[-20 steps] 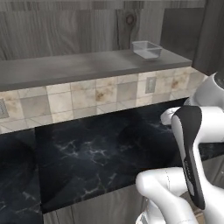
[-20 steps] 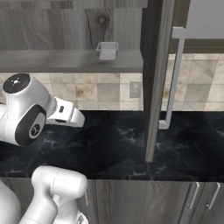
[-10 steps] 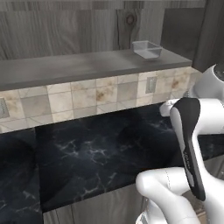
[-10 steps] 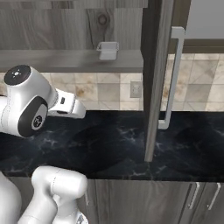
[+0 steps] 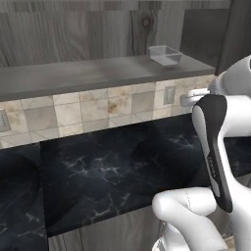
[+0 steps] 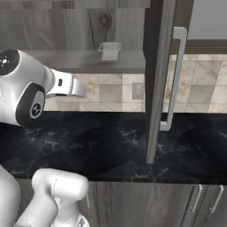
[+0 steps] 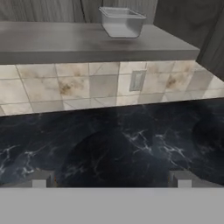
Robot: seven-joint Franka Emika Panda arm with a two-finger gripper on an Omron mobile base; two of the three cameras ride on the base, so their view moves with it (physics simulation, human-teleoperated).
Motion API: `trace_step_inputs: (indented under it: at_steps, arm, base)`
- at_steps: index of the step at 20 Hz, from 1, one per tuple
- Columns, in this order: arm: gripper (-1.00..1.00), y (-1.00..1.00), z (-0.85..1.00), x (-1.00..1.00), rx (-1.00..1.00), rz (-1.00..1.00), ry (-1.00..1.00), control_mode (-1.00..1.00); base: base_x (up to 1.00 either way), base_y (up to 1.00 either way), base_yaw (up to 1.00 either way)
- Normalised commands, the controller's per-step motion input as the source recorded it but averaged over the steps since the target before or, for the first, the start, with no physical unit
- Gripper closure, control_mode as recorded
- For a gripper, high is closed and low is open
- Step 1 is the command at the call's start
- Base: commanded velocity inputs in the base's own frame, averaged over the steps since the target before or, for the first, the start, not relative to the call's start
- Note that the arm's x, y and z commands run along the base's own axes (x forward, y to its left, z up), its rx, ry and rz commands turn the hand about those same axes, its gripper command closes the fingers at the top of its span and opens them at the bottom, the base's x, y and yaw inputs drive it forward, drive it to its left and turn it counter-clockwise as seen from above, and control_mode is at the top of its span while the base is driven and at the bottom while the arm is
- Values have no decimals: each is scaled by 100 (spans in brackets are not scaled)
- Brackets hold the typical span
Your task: Retrieve the tupperware and aluminum foil from the cabinet and place them on the dining counter near the plate with avocado and tomato to prepare for storing leftovers.
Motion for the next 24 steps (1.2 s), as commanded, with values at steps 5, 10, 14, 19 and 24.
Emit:
trace_step_inputs:
  at_steps: [5,10,14,19,24]
  arm:
    - [-100,0,31,31,-6,0,-26,-100]
    - [-100,0,15,49,-5,-1,-13,-100]
    - [-100,0,54,42,0,0,0,-100]
    - [-100,0,66,32,0,0,3,-100]
    - [-100,0,24,24,0,0,3,-100]
  base:
    - [0,0,0]
    - [0,0,0]
    - [0,0,0]
    - [0,0,0]
    - [0,0,0]
